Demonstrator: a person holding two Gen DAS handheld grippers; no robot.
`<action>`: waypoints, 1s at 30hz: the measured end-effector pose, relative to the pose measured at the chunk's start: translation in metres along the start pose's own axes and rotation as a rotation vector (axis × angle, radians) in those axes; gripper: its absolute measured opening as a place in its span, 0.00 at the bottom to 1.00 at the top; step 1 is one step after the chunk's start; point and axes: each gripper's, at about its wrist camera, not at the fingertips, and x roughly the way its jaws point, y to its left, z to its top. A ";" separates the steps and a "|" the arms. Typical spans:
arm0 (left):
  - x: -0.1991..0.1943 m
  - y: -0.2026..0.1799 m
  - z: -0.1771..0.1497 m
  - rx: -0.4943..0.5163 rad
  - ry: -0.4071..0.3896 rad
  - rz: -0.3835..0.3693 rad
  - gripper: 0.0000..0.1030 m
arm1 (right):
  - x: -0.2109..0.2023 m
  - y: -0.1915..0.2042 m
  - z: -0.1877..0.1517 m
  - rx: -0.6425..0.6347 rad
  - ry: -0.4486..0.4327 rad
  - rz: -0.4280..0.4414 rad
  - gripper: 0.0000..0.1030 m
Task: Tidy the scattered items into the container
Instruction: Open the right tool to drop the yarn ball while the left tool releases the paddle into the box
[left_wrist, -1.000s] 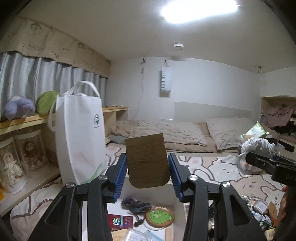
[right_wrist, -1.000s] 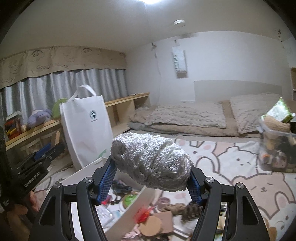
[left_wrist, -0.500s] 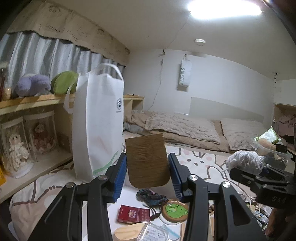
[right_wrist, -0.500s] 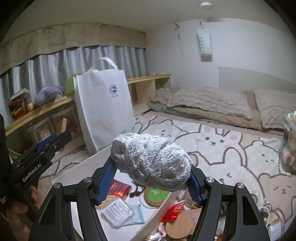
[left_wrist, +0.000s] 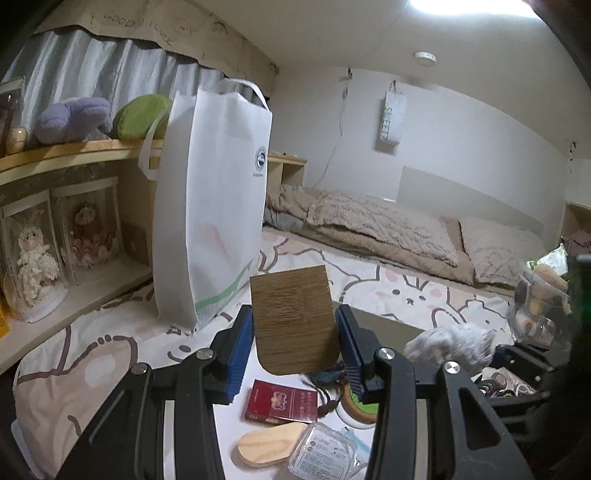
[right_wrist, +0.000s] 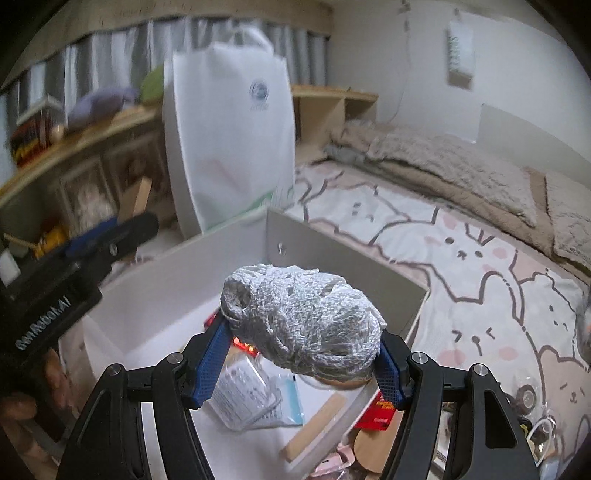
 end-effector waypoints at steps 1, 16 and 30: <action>0.001 0.000 -0.001 0.003 0.004 0.005 0.43 | 0.004 0.000 -0.001 -0.002 0.015 0.005 0.68; 0.019 0.008 -0.011 0.012 0.058 0.041 0.43 | 0.046 -0.001 -0.010 0.002 0.159 0.025 0.76; 0.027 0.009 -0.017 0.032 0.093 0.056 0.43 | 0.043 -0.002 -0.014 0.016 0.157 0.015 0.93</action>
